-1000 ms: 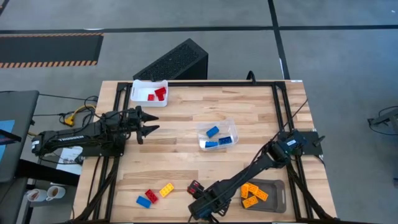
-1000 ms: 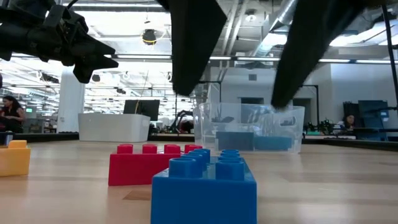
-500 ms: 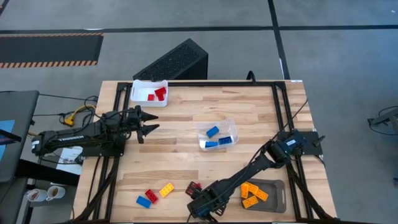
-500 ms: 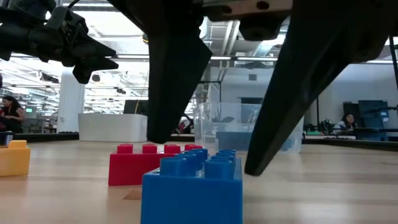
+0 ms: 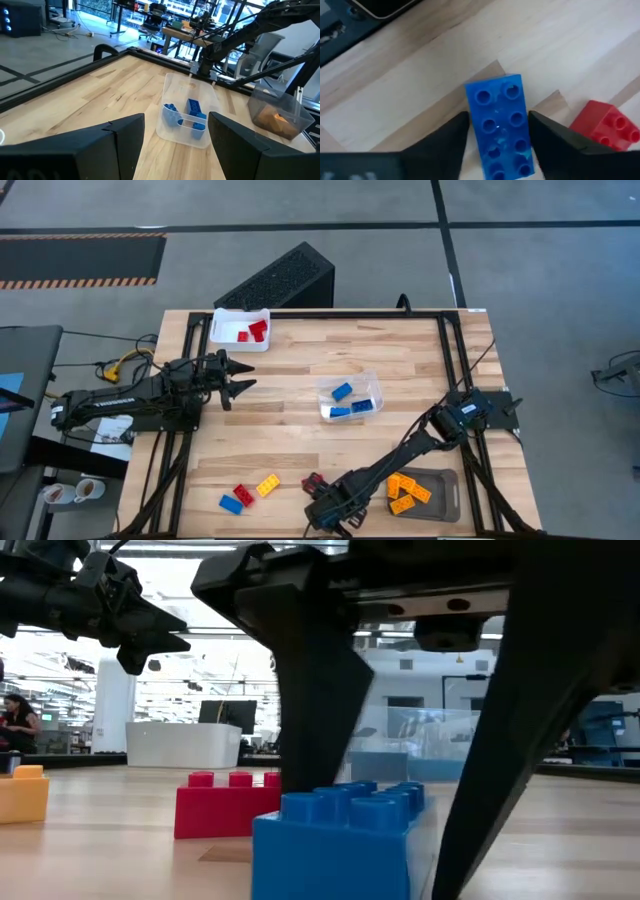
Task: Sort & place blocks by color
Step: Put the blue game piece into the transparent bin
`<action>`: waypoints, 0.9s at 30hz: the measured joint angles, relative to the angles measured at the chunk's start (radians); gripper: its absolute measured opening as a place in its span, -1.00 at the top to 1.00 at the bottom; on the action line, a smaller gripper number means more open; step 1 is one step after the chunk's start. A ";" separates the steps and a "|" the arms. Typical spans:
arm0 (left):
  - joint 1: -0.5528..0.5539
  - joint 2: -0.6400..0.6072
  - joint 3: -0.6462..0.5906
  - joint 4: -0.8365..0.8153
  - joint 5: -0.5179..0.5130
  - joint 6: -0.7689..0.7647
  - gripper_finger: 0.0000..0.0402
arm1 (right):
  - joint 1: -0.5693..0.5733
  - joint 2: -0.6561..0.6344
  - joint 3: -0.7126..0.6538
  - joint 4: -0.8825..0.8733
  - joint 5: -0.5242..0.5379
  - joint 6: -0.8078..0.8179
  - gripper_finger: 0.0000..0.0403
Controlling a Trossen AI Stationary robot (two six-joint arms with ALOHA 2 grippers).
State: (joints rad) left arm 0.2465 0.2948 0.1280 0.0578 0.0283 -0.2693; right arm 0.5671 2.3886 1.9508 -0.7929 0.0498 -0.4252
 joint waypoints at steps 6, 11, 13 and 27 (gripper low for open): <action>0.000 0.000 0.000 0.000 -0.002 0.000 -0.02 | 0.009 0.000 0.000 -0.011 0.002 0.033 0.41; 0.000 0.000 0.000 0.000 -0.002 -0.001 -0.02 | 0.012 0.000 0.068 -0.156 0.002 0.064 0.41; 0.000 0.000 0.000 0.000 -0.002 -0.001 -0.02 | 0.006 -0.014 0.102 -0.227 0.000 0.107 0.41; 0.000 0.000 0.000 -0.007 0.021 -0.016 -0.02 | -0.175 -0.308 -0.053 -0.239 0.004 0.210 0.39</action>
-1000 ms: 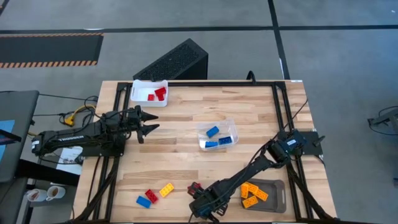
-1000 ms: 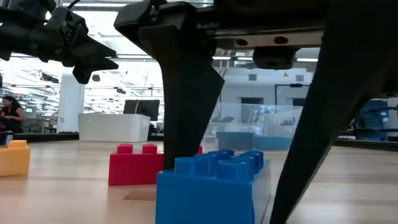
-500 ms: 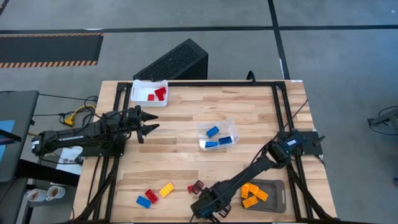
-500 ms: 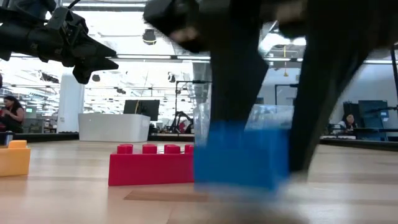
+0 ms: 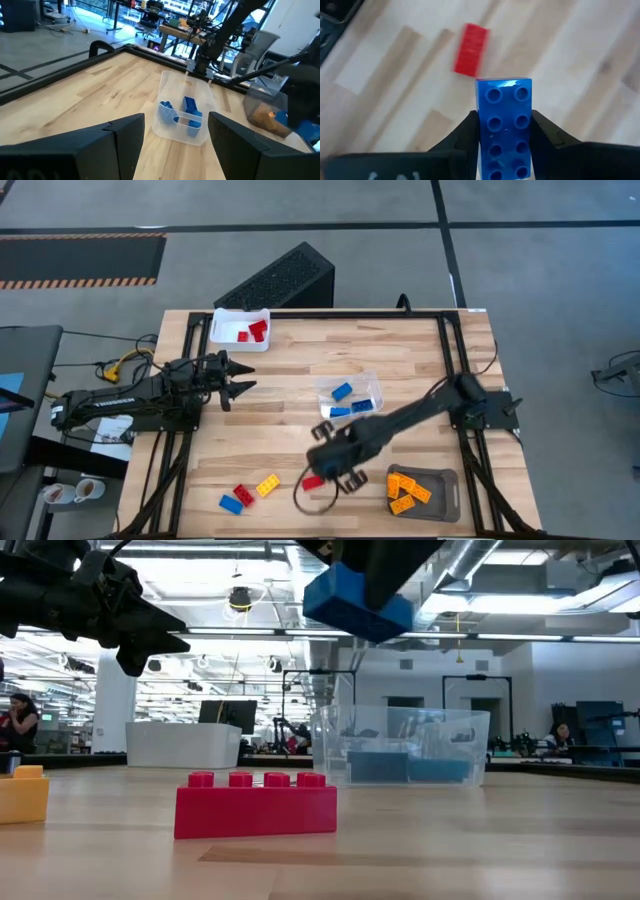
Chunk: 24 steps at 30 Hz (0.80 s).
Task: Sort & place blocks by color
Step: Put the blue game piece into the transparent bin
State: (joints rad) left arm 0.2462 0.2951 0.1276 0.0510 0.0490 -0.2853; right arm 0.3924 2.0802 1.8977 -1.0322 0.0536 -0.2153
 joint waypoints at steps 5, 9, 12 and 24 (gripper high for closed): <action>0.000 0.000 0.000 -0.014 0.000 0.009 -0.02 | -0.074 -0.175 -0.261 0.195 0.001 -0.017 0.39; 0.000 0.000 0.000 -0.020 0.000 0.011 -0.02 | -0.137 -0.331 -0.518 0.429 0.004 -0.016 0.39; 0.000 0.000 0.000 -0.020 -0.001 0.011 -0.02 | -0.195 -0.436 -0.689 0.603 0.033 -0.004 0.34; 0.000 0.000 0.000 -0.016 -0.035 0.020 -0.02 | -0.396 -0.561 -0.911 0.729 0.070 0.094 0.10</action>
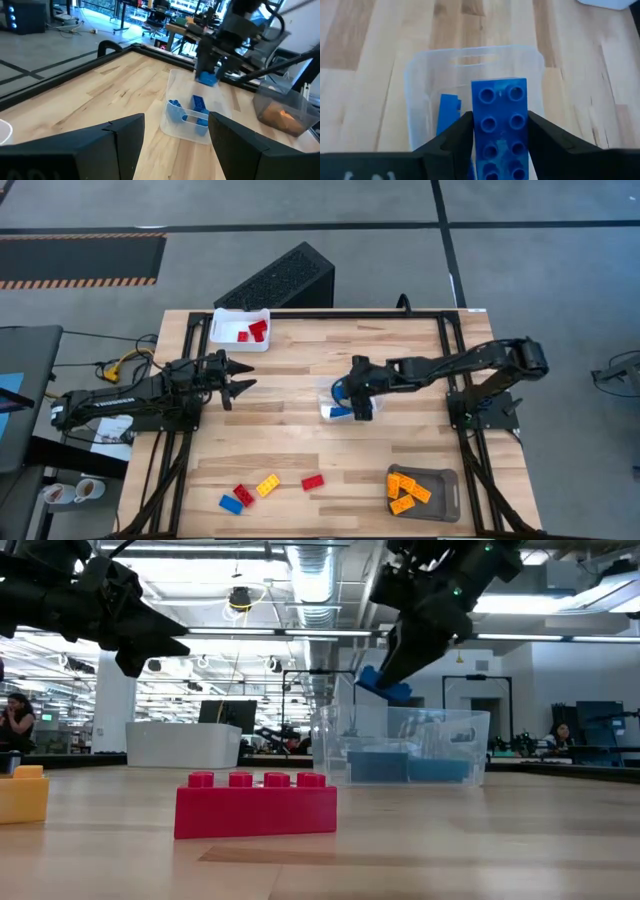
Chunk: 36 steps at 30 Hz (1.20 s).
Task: Sort & place blocks by color
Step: Put the blue game piece into the transparent bin, then put the red game piece into the white bin
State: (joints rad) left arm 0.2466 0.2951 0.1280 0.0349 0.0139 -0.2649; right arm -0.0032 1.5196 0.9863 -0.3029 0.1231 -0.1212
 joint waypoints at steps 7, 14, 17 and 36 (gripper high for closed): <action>0.000 0.000 0.000 0.004 0.136 0.043 -0.02 | -0.023 0.000 0.000 0.039 -0.056 0.044 -0.09; 0.000 0.000 0.000 0.009 0.150 0.039 -0.02 | -0.024 0.000 0.001 0.050 -0.048 0.072 -0.33; 0.000 0.000 0.000 0.039 0.230 0.039 -0.02 | -0.022 -0.009 0.001 0.047 -0.046 0.081 -0.37; -0.611 0.321 0.269 -0.294 0.081 0.023 -0.02 | 0.079 -0.038 0.002 0.194 -0.059 0.386 -0.37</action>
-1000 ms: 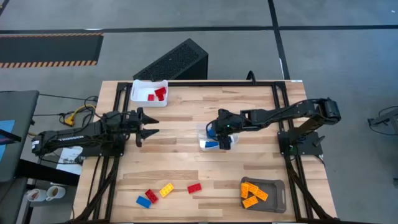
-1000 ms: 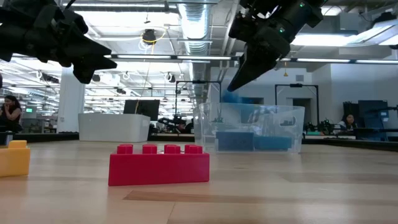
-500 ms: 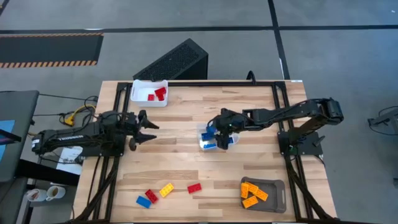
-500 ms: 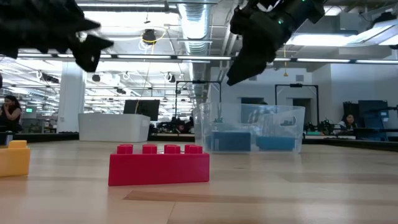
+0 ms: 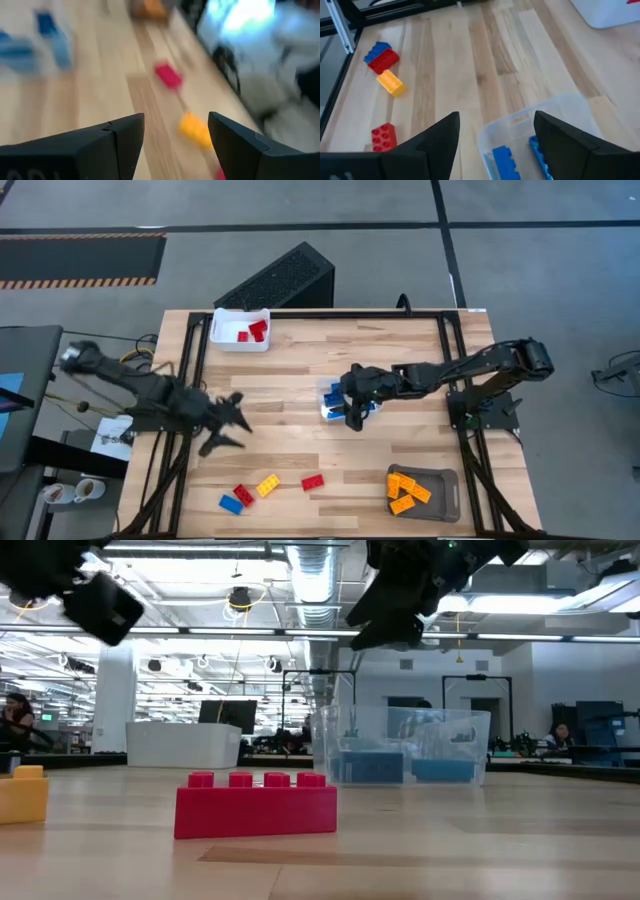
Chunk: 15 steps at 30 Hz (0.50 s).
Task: Sort & place blocks by color
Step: Put the red game piece into the white bin
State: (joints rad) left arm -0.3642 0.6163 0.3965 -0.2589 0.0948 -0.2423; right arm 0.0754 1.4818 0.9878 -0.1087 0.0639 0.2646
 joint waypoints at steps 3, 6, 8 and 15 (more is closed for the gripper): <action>-0.165 0.122 0.031 -0.049 -0.101 -0.019 -0.01 | 0.022 0.000 0.000 0.009 0.024 0.000 -0.36; -0.297 0.236 0.076 -0.045 -0.169 -0.067 0.07 | 0.039 0.013 0.000 0.001 0.029 0.000 -0.36; -0.359 0.305 0.112 -0.045 -0.199 -0.108 0.13 | 0.048 0.013 -0.001 -0.004 0.033 0.000 -0.36; -0.480 0.536 0.194 -0.045 -0.222 -0.224 0.25 | 0.069 0.012 0.000 0.000 0.066 0.000 -0.36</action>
State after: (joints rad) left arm -0.8442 1.1526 0.5909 -0.3039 -0.1276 -0.4660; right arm 0.1446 1.4940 0.9878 -0.1091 0.1295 0.2642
